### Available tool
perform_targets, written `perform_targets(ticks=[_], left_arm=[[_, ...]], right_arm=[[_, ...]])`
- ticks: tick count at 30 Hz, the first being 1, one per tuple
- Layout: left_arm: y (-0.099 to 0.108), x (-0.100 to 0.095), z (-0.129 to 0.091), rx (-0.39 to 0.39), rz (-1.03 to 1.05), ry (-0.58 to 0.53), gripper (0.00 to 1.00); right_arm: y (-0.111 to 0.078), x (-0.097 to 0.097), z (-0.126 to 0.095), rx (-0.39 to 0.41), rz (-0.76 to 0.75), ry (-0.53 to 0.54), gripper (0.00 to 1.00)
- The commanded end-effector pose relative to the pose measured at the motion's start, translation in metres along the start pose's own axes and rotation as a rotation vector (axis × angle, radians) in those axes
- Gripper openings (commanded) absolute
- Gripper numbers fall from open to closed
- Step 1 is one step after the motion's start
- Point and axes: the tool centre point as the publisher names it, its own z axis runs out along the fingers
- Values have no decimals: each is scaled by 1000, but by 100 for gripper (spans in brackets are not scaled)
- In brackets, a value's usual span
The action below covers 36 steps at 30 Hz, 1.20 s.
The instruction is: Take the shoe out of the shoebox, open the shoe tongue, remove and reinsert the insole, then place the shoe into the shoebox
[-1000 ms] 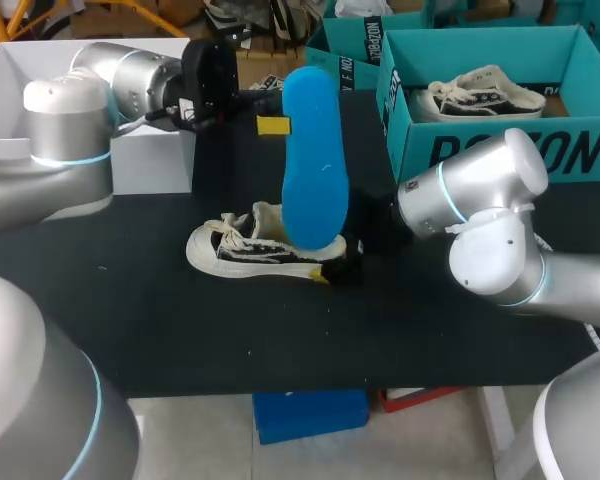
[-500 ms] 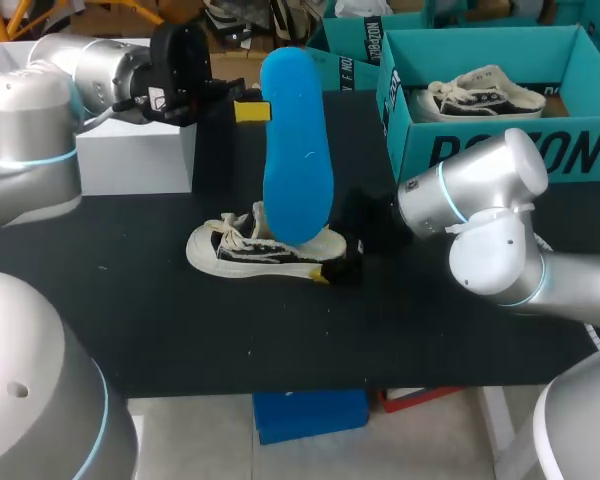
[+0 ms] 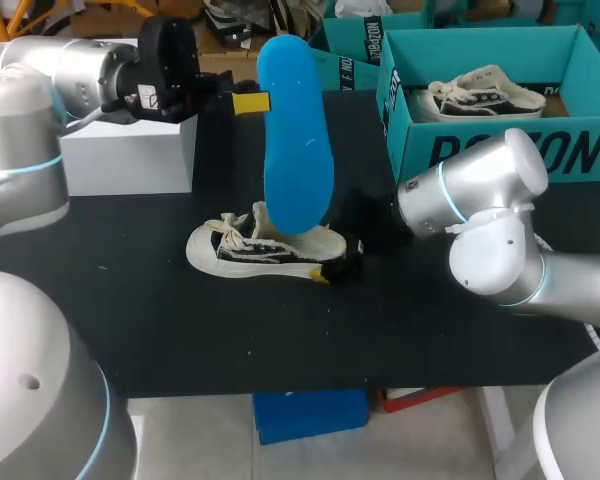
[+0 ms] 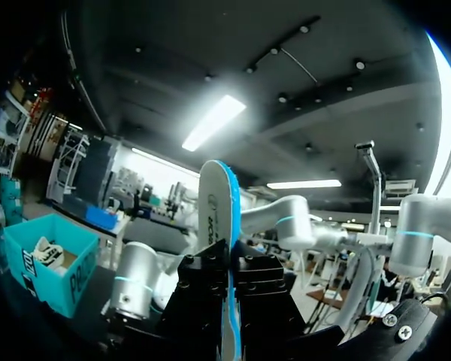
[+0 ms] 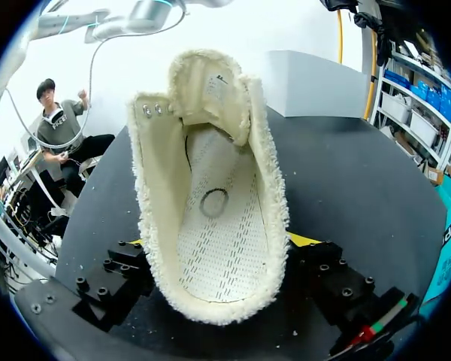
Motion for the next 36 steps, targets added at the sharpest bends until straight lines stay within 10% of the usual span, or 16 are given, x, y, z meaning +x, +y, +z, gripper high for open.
perform_targets(ticks=[1, 9, 11, 12, 36], left_arm=[[0, 4, 2, -1, 0, -53, 0], [0, 4, 2, -1, 0, -53, 0], [0, 4, 2, -1, 0, -53, 0], [0, 4, 2, -1, 0, -53, 0], [0, 4, 2, -1, 0, -53, 0]], right_arm=[[0, -1, 2, 2, 1, -2, 0], [-1, -1, -1, 31, -2, -5, 0], [-3, -1, -12, 102, -8, -16, 45], [-3, -1, -16, 141, -15, -30, 100], [8, -3, -56, 789, -56, -101, 100]])
